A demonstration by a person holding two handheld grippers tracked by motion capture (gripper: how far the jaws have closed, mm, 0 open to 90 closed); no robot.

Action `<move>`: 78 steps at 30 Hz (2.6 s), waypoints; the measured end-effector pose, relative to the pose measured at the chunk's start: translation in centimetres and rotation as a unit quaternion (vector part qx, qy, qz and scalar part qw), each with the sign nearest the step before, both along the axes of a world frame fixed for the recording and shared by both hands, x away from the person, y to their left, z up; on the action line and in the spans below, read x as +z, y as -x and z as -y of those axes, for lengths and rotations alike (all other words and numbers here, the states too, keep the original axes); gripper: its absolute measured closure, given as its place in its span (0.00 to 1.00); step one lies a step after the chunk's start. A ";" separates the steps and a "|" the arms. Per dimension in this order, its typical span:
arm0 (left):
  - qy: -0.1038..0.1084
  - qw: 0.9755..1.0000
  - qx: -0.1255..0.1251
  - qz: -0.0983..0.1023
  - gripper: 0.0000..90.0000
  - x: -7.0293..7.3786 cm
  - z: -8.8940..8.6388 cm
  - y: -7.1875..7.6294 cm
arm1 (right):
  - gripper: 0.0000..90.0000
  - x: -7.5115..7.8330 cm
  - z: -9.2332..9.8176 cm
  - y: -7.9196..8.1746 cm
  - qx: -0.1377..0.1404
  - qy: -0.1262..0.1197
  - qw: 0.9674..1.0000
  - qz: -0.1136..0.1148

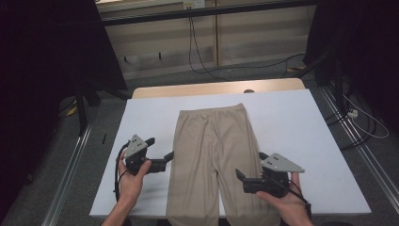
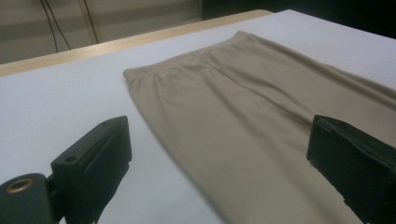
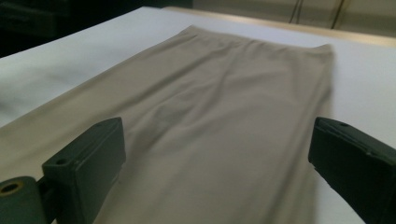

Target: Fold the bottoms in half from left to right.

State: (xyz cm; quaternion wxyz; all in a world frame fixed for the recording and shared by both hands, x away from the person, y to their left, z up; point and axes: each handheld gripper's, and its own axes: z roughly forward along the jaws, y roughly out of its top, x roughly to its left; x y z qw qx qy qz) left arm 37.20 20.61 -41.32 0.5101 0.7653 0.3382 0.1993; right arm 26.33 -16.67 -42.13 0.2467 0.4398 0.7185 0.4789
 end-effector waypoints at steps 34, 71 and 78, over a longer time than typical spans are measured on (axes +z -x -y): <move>0.003 1.000 0.003 -0.027 0.06 -1.4 2.3 -7.0 | 0.53 -2.7 -20.9 -0.1 0.230 0.103 0.960 -0.126; -0.016 0.989 0.072 -0.127 0.26 -3.2 3.1 -16.3 | 0.94 -3.2 -21.7 0.3 0.192 0.128 0.964 -0.131; -0.015 0.985 0.066 -0.159 0.65 -3.7 4.5 -20.0 | 1.00 -3.4 -21.4 0.2 0.201 0.123 0.964 -0.124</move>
